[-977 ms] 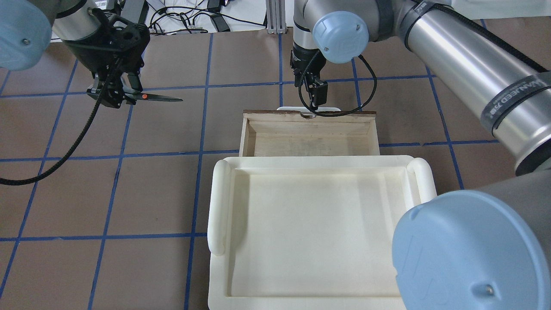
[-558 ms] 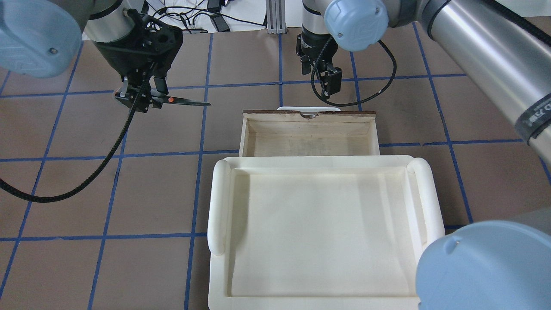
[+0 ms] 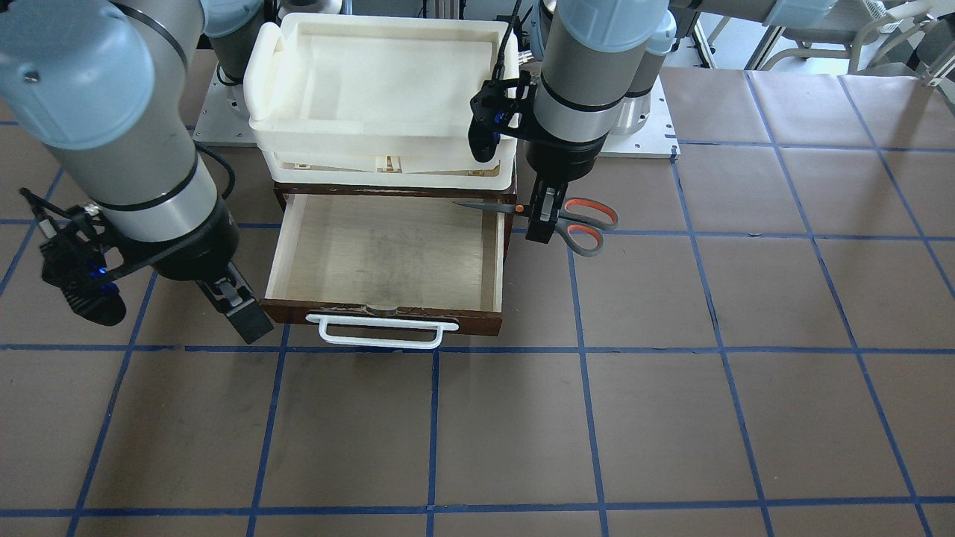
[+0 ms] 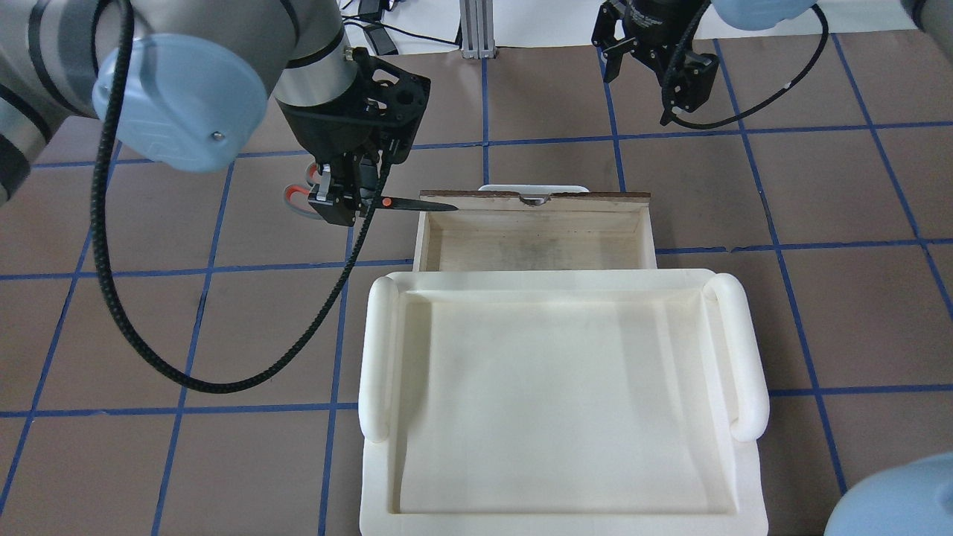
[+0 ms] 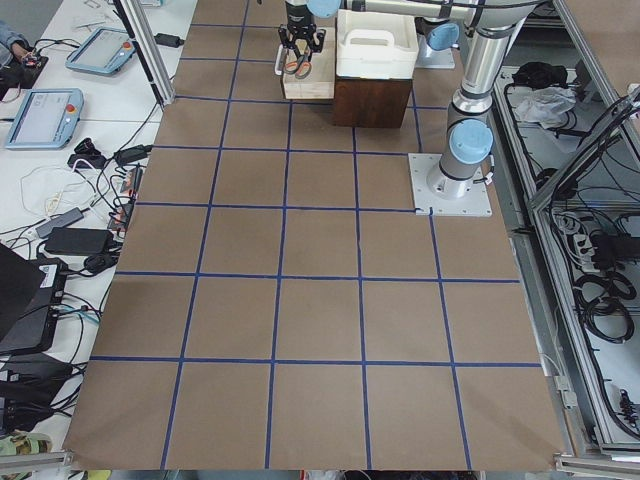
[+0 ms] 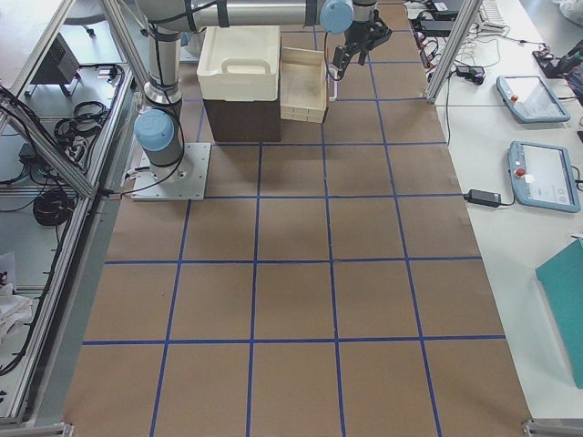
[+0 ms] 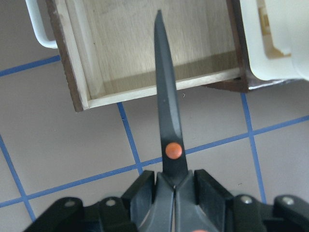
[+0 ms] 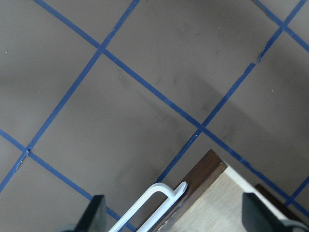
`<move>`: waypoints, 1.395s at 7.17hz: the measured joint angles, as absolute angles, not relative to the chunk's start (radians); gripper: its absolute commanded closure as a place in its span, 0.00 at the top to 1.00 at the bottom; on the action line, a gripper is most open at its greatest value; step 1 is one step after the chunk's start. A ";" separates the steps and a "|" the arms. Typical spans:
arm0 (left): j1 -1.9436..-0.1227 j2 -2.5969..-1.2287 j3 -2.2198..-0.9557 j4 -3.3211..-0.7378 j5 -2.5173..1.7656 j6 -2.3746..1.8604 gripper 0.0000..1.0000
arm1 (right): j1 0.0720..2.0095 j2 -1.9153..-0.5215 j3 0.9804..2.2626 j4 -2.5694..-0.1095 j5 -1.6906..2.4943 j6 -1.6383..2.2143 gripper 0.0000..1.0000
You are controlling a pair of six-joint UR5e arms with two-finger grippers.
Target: Place scissors in drawer with both arms
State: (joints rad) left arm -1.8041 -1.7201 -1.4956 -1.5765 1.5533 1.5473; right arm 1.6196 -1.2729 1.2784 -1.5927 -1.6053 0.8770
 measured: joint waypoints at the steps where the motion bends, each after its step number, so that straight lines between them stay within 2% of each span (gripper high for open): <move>1: -1.830 -1.741 -1.495 -1.565 1.551 1.499 0.00 | 1.591 -1.299 1.290 -1.583 -1.637 0.763 1.00; 5: -1.907 -1.846 -1.492 -1.427 1.500 1.307 0.00 | 1.557 -1.375 1.310 -1.544 -1.749 0.356 1.00; 10: -2.002 -1.921 -1.490 -1.352 1.491 1.172 0.00 | 1.563 -1.460 1.364 -1.538 -1.565 0.102 1.00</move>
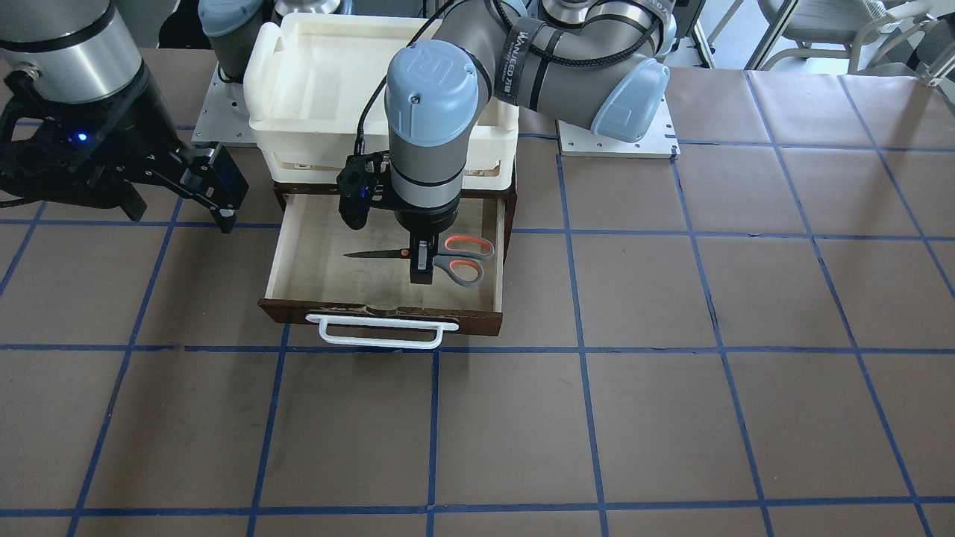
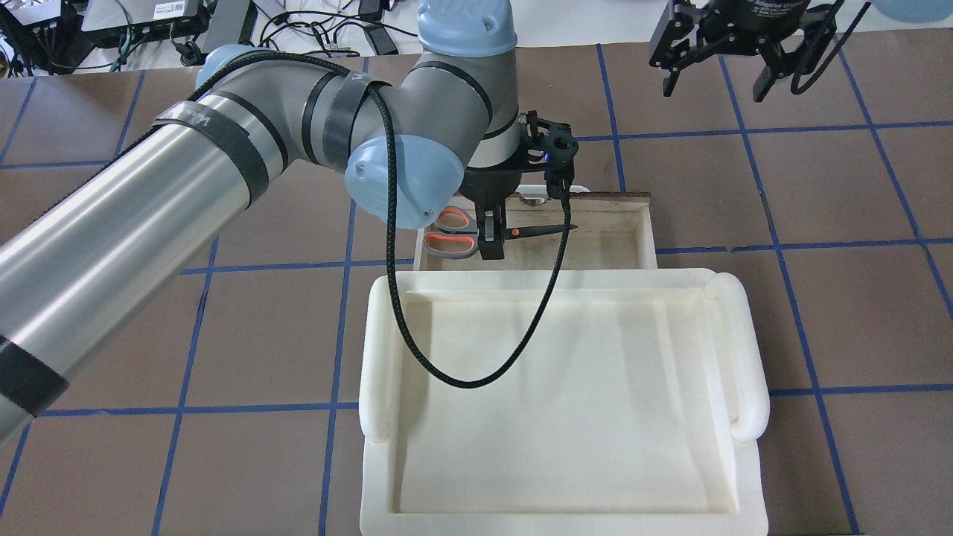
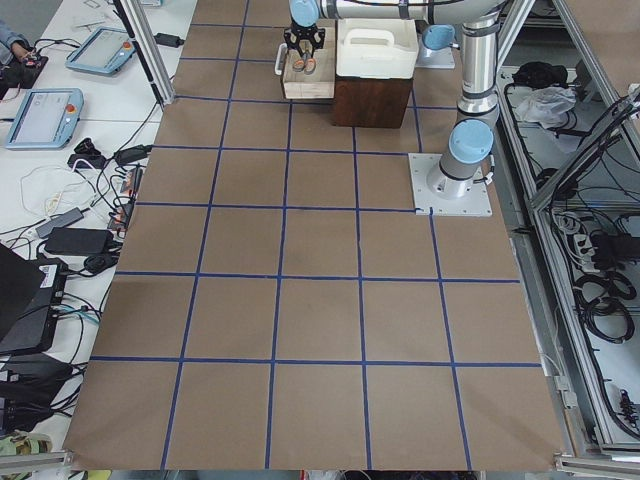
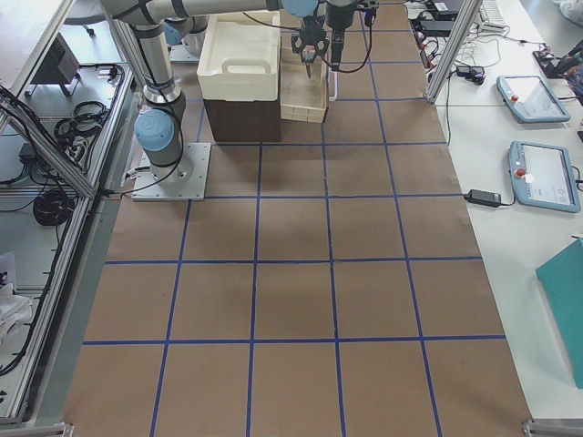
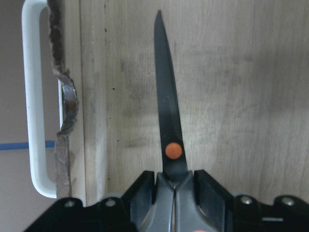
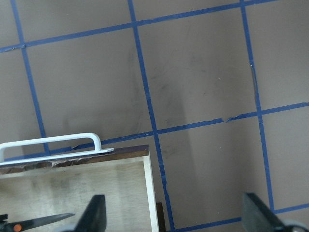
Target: Place scissors in drawer with both arms
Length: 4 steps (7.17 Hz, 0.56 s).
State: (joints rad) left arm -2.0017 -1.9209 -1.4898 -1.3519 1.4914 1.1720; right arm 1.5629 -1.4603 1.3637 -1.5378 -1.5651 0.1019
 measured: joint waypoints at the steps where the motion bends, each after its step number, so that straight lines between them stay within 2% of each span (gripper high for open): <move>1: -2.007 -1.929 -1.490 -1.344 1.491 1.160 0.00 | 1.563 -1.473 1.372 -1.536 -1.552 0.060 1.00; 4: -2.020 -1.954 -1.497 -1.335 1.492 1.143 0.00 | 1.564 -1.499 1.400 -1.521 -1.543 0.017 1.00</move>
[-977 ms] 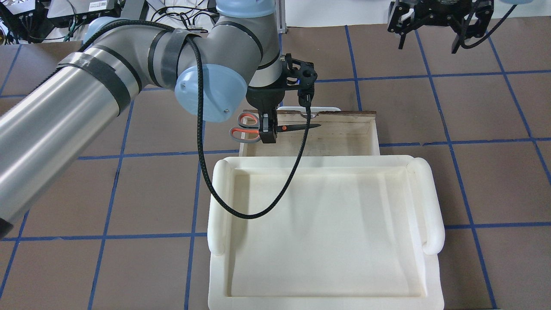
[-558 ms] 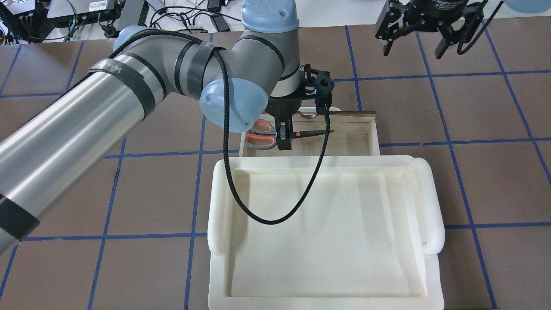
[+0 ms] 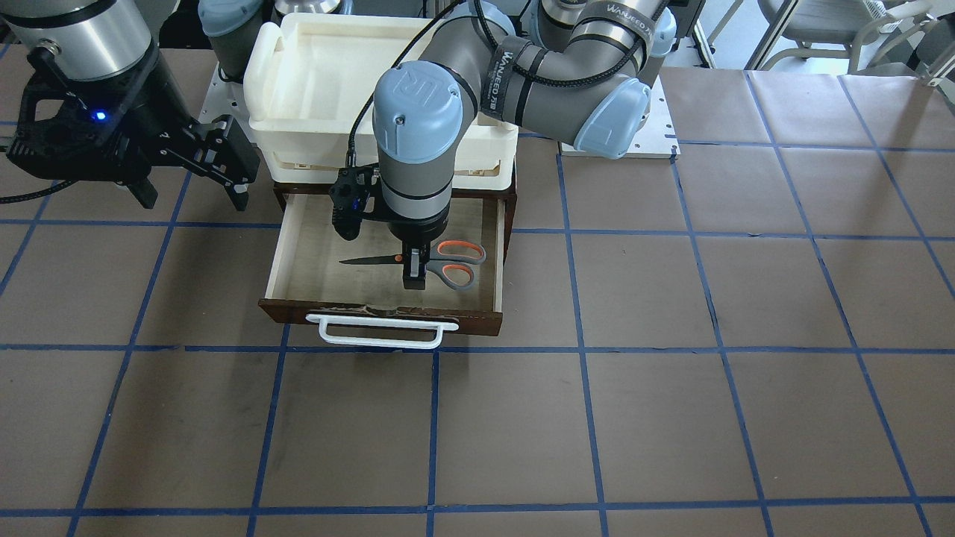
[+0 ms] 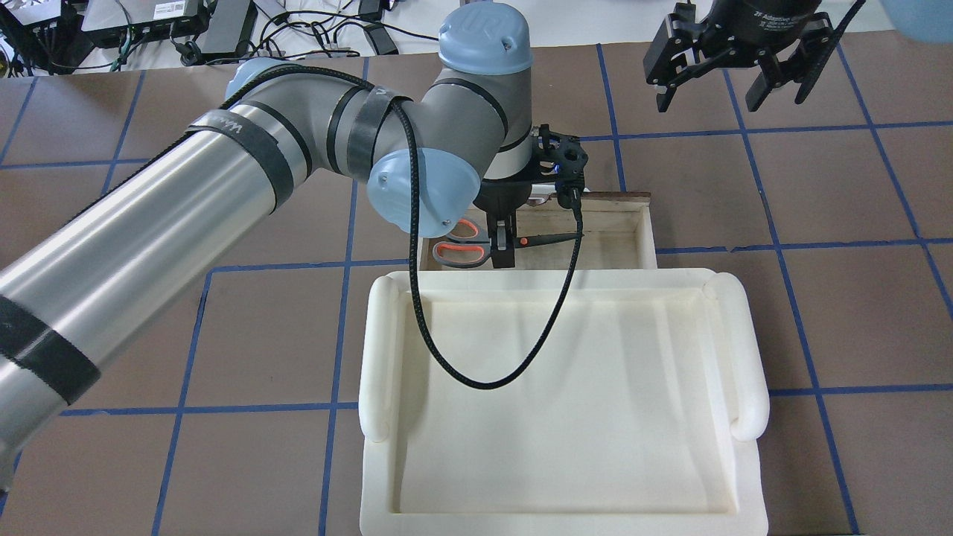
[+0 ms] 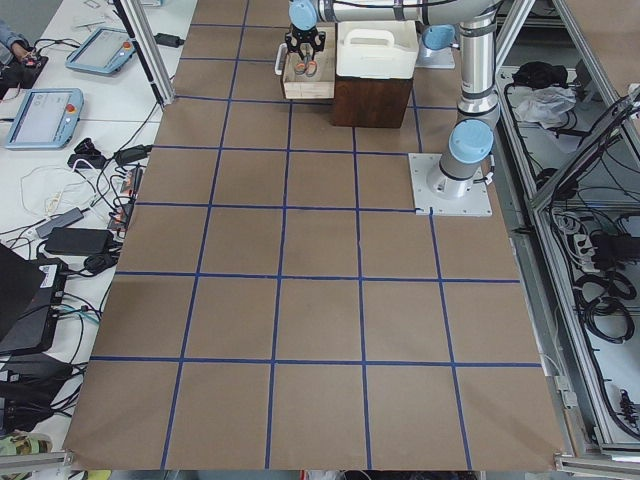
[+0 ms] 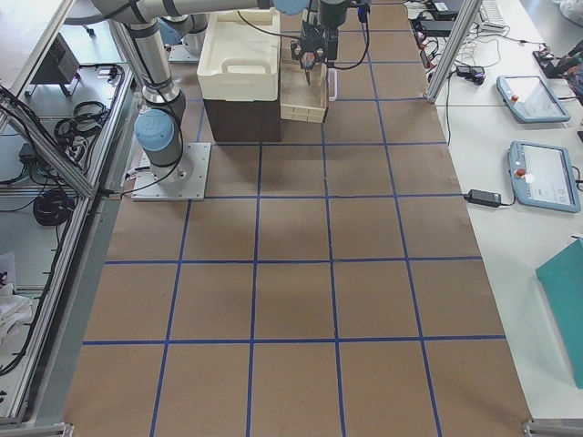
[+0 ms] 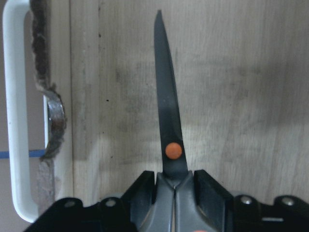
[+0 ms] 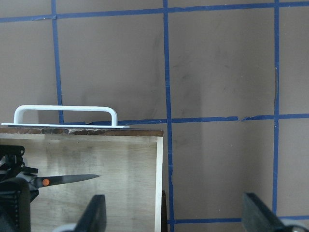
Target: Place scissors in drawer with both arms
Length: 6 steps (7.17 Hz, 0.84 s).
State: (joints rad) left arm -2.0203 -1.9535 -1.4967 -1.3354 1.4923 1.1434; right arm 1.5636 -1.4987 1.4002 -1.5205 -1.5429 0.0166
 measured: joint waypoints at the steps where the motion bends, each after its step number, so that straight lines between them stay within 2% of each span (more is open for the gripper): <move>1: -2.029 -1.963 -1.499 -1.326 1.493 1.143 0.00 | 1.564 -1.503 1.402 -1.500 -1.542 0.009 1.00; 4: -2.036 -1.986 -1.504 -1.302 1.494 1.144 0.00 | 1.566 -1.511 1.404 -1.471 -1.544 -0.002 1.00; 5: -2.036 -1.988 -1.506 -1.298 1.494 1.144 0.37 | 1.566 -1.512 1.404 -1.469 -1.545 -0.003 1.00; 6: -2.036 -1.989 -1.507 -1.297 1.493 1.144 0.83 | 1.566 -1.512 1.405 -1.468 -1.546 -0.003 1.00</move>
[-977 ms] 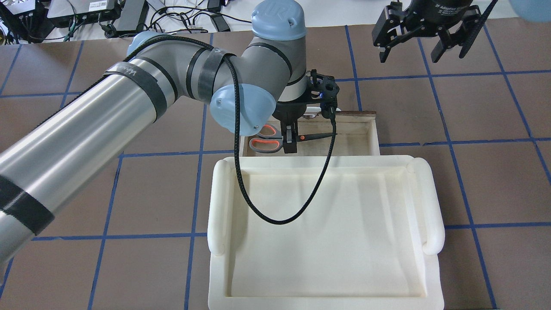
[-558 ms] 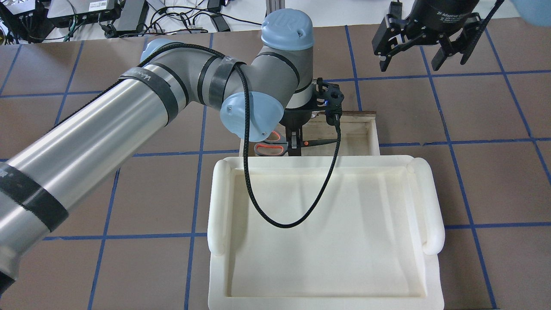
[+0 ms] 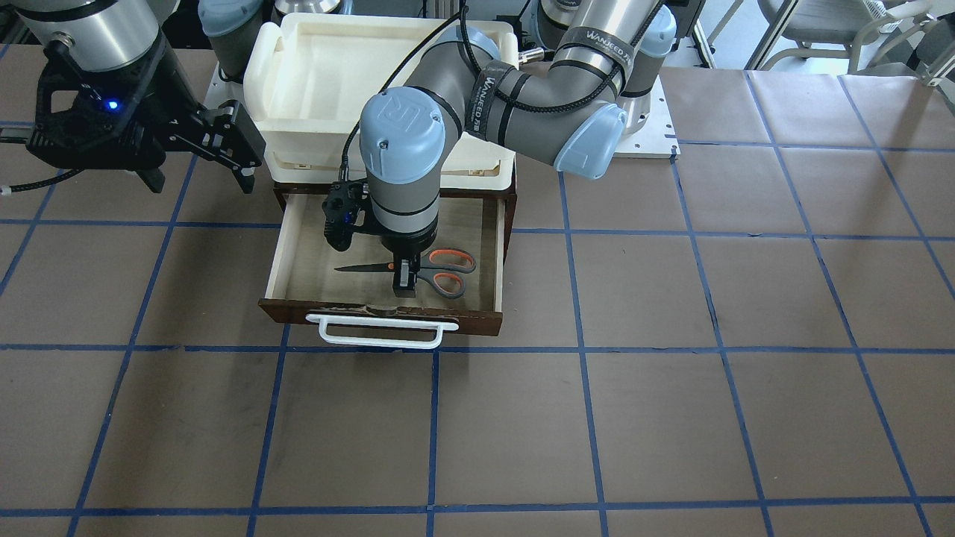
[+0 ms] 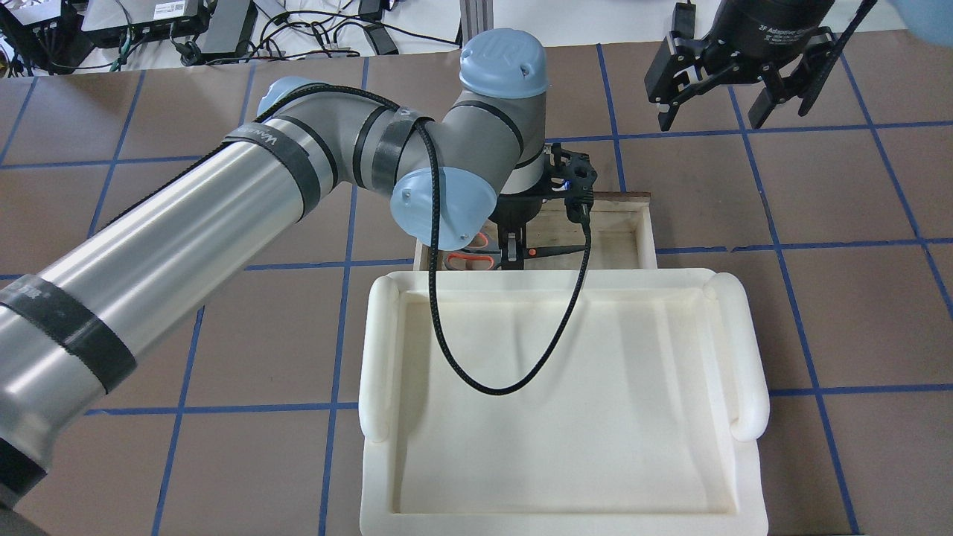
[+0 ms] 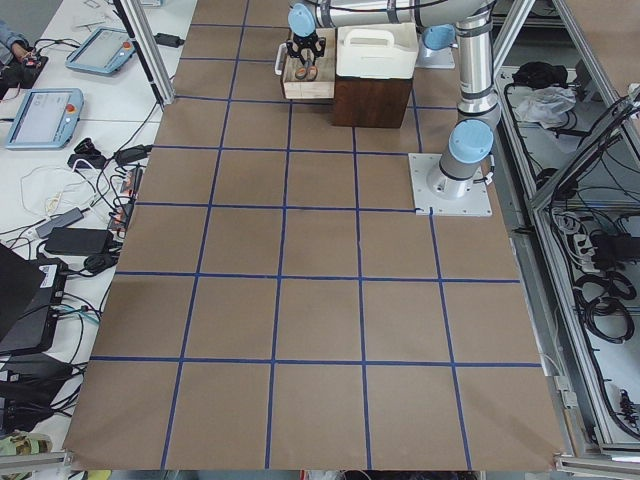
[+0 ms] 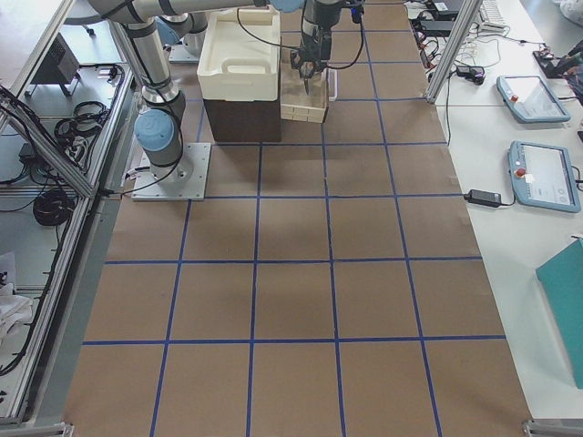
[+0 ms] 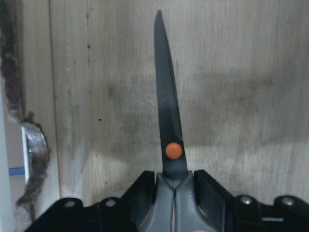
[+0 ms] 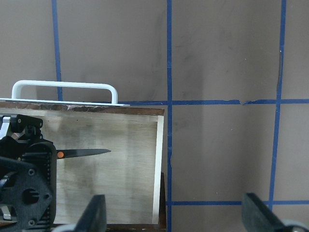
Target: Place scissors in drawer with both arms
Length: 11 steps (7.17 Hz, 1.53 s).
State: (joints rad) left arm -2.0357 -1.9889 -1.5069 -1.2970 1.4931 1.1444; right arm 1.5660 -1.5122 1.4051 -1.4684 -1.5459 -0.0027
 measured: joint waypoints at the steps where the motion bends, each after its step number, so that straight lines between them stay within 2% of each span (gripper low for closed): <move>1: -2.036 -1.989 -1.508 -1.297 1.493 1.144 1.00 | 1.565 -1.512 1.408 -1.468 -1.548 -0.002 1.00; 5: -2.035 -1.966 -1.499 -1.321 1.503 1.141 1.00 | 1.565 -1.520 1.426 -1.468 -1.559 0.000 1.00; 7: -2.003 -1.916 -1.437 -1.418 1.501 1.140 1.00 | 1.565 -1.520 1.427 -1.468 -1.561 0.000 1.00; 9: -1.903 -1.843 -1.380 -1.537 1.488 1.115 1.00 | 1.565 -1.520 1.428 -1.467 -1.561 0.000 1.00; 11: -1.765 -1.751 -1.376 -1.641 1.473 0.926 1.00 | 1.566 -1.521 1.428 -1.468 -1.561 0.000 1.00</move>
